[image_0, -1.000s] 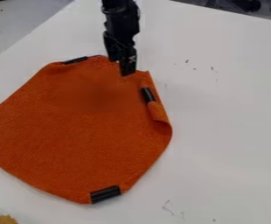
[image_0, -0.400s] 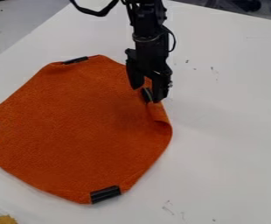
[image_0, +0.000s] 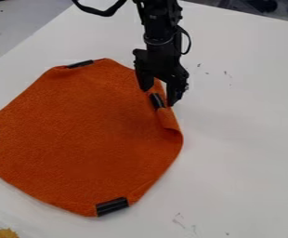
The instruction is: Fold the clothe from top right to bottom left
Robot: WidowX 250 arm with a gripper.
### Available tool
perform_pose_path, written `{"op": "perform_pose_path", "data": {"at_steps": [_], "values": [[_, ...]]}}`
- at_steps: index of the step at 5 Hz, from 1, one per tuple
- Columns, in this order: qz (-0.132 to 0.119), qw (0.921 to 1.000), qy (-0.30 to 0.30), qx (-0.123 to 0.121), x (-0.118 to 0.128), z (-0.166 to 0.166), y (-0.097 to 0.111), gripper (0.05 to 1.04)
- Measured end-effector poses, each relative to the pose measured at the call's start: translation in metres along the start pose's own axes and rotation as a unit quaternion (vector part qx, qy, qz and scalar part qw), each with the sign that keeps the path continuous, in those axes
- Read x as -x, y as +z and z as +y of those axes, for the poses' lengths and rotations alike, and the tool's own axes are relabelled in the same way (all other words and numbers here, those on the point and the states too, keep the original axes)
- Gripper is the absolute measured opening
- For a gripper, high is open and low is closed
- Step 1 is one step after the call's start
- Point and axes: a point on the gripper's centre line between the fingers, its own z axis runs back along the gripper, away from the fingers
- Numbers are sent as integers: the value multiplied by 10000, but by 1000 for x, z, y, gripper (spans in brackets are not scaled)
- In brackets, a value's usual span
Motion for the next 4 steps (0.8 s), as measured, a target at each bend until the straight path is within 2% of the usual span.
{"op": "perform_pose_path", "data": {"at_steps": [1, 2, 4], "values": [[-184, 9996, 134, -137, -18, 8, -8, 1000], [-90, 10000, 24, -23, -29, 12, -26, 1000], [-4, 9998, 64, -174, -26, 24, -30, 1000]]}}
